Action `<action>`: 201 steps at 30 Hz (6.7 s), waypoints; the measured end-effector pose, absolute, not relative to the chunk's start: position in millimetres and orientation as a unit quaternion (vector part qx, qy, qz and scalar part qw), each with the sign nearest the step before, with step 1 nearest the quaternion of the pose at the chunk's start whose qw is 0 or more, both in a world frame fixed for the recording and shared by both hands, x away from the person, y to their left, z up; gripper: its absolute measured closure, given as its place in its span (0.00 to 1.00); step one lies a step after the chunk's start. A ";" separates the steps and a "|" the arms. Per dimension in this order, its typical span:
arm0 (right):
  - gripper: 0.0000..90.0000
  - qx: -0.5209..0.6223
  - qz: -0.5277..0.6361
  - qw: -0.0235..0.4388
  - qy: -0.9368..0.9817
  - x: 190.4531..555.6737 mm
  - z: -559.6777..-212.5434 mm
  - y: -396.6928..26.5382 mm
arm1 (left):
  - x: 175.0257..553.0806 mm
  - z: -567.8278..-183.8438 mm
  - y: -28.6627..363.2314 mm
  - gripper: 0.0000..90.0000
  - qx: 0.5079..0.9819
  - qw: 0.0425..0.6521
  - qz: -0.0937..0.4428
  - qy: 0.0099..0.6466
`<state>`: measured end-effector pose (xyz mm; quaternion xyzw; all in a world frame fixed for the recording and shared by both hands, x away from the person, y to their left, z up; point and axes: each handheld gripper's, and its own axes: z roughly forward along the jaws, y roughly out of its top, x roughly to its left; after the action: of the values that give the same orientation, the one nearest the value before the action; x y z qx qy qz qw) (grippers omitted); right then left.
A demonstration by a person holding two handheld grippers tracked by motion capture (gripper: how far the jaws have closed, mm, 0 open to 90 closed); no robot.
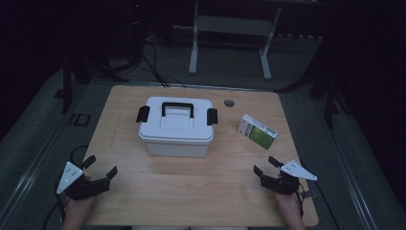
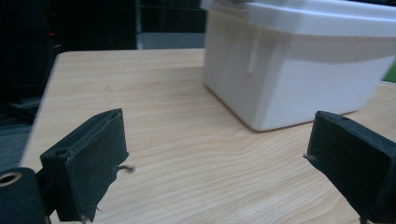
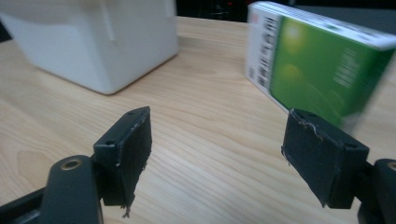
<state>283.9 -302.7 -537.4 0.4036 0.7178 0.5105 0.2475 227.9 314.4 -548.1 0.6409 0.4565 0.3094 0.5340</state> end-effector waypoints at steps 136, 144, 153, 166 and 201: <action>1.00 0.344 0.487 0.155 0.788 306.7 -522.0 -188.7 | 276.8 -537.0 219.3 0.99 0.780 0.471 0.181 0.370; 1.00 0.341 0.486 0.165 0.788 307.7 -525.1 -190.4 | 275.7 -539.3 226.8 0.92 0.789 0.462 0.160 0.372; 0.71 0.352 0.485 0.177 0.781 309.4 -526.7 -209.7 | 275.7 -540.3 242.3 0.76 0.790 0.461 0.134 0.381; 0.13 0.330 0.501 0.179 0.780 299.3 -533.1 -248.9 | 261.9 -540.6 265.9 0.51 0.815 0.443 0.085 0.364; 0.14 0.343 0.494 0.148 0.785 290.0 -543.3 -271.0 | 271.9 -495.1 274.8 0.51 0.915 0.243 0.020 0.322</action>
<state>290.0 -271.0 -543.3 0.3429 0.7849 0.4944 0.1478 271.9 274.8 -495.1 0.9146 0.3224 0.0198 0.2431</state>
